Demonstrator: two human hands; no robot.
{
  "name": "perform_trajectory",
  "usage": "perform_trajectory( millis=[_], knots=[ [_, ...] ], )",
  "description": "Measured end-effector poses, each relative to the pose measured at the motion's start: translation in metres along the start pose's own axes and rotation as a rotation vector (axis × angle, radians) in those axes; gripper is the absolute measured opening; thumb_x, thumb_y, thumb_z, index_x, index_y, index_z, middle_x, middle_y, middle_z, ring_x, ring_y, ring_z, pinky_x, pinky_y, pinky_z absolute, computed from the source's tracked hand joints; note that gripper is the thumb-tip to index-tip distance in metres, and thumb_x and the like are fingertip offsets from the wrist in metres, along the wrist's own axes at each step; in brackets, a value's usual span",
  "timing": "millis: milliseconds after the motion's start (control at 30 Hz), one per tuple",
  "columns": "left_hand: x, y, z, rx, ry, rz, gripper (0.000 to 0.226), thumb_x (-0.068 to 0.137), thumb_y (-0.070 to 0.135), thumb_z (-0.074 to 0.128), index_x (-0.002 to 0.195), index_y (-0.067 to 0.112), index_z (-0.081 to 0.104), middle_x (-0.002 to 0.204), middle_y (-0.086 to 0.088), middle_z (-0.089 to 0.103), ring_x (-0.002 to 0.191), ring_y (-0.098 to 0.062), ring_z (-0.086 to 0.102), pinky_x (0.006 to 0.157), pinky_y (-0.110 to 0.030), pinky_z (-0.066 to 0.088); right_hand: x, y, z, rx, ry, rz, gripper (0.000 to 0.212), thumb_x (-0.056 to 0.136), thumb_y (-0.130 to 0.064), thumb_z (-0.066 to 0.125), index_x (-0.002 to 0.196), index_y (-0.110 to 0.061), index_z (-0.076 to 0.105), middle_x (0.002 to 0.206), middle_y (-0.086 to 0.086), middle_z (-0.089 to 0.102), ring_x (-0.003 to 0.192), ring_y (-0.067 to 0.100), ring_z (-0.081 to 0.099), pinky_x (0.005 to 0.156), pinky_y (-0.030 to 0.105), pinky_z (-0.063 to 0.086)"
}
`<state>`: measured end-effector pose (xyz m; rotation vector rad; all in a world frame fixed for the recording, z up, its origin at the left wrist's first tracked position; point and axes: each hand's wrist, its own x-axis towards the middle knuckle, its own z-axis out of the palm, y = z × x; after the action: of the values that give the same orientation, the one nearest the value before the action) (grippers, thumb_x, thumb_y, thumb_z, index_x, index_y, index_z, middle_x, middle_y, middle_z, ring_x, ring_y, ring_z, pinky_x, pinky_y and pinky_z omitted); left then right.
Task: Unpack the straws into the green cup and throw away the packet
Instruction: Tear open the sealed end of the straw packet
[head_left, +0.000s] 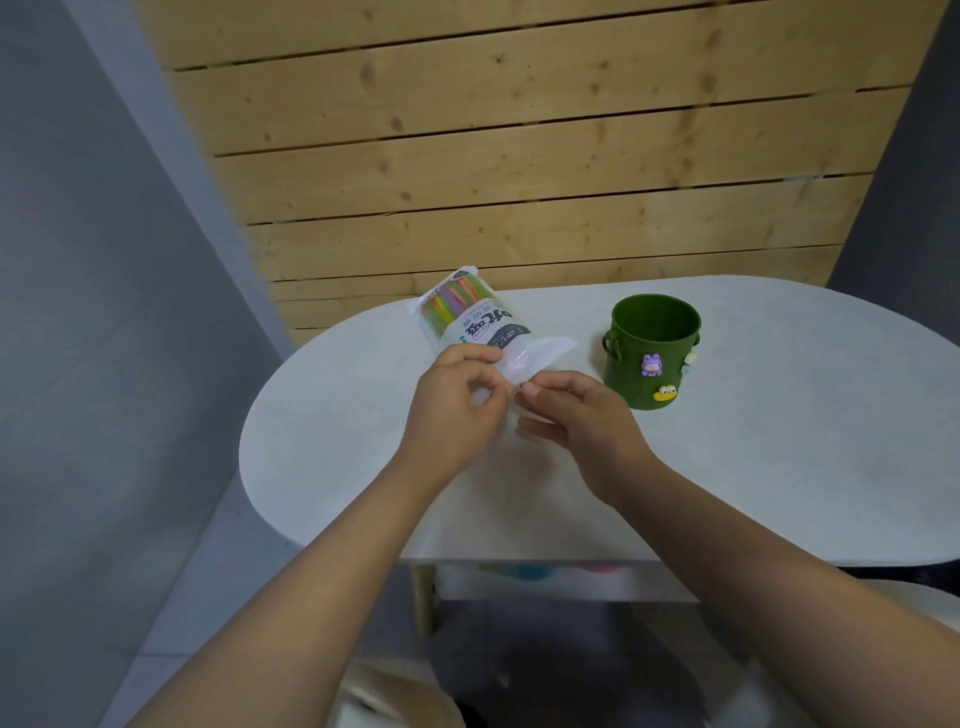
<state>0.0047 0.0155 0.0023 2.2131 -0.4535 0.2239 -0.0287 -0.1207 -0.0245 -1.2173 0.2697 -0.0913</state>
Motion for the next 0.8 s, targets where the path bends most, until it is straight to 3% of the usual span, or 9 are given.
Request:
perform_trajectory(
  millis=[233, 433, 567, 667, 800],
  knots=[
    [-0.001, 0.005, -0.008, -0.087, -0.045, -0.017, 0.015, 0.086, 0.009, 0.067, 0.074, 0.017, 0.067, 0.108, 0.009, 0.06, 0.105, -0.004, 0.056, 0.083, 0.007, 0.034, -0.004, 0.0, 0.006, -0.044, -0.008, -0.139, 0.005, 0.083, -0.007, 0.066, 0.08, -0.01, 0.064, 0.082, 0.011, 0.07, 0.08, 0.022, 0.066, 0.08, 0.032, 0.058],
    [-0.004, 0.012, -0.017, -0.207, 0.001, 0.007, 0.016, 0.082, 0.018, 0.073, 0.074, 0.03, 0.066, 0.106, 0.011, 0.065, 0.105, -0.003, 0.062, 0.095, -0.021, 0.05, -0.006, -0.011, 0.006, -0.013, -0.054, -0.26, 0.006, 0.083, -0.005, 0.065, 0.083, -0.011, 0.064, 0.072, 0.001, 0.074, 0.079, 0.019, 0.07, 0.08, 0.03, 0.058],
    [-0.006, 0.015, -0.023, -0.355, 0.009, -0.081, 0.013, 0.077, 0.017, 0.079, 0.079, 0.028, 0.072, 0.101, 0.008, 0.07, 0.104, -0.013, 0.068, 0.093, -0.034, 0.056, -0.009, -0.016, 0.005, -0.054, -0.093, -0.292, 0.005, 0.083, -0.006, 0.065, 0.083, -0.011, 0.067, 0.072, 0.0, 0.075, 0.077, 0.018, 0.071, 0.078, 0.029, 0.059],
    [-0.007, 0.017, -0.026, -0.346, 0.019, -0.093, 0.011, 0.078, 0.016, 0.078, 0.083, 0.026, 0.076, 0.105, 0.001, 0.072, 0.105, -0.011, 0.067, 0.091, -0.031, 0.056, -0.01, -0.019, 0.005, -0.08, -0.107, -0.322, 0.009, 0.083, -0.006, 0.064, 0.081, -0.014, 0.068, 0.071, -0.002, 0.075, 0.076, 0.016, 0.071, 0.078, 0.03, 0.059],
    [-0.007, 0.019, -0.028, -0.342, 0.032, -0.111, 0.011, 0.077, 0.017, 0.079, 0.085, 0.025, 0.077, 0.105, 0.003, 0.073, 0.104, -0.008, 0.066, 0.083, -0.018, 0.056, -0.01, -0.021, 0.005, -0.102, -0.112, -0.349, 0.017, 0.082, -0.004, 0.065, 0.077, -0.02, 0.07, 0.071, -0.004, 0.075, 0.074, 0.013, 0.071, 0.074, 0.028, 0.059]
  ],
)
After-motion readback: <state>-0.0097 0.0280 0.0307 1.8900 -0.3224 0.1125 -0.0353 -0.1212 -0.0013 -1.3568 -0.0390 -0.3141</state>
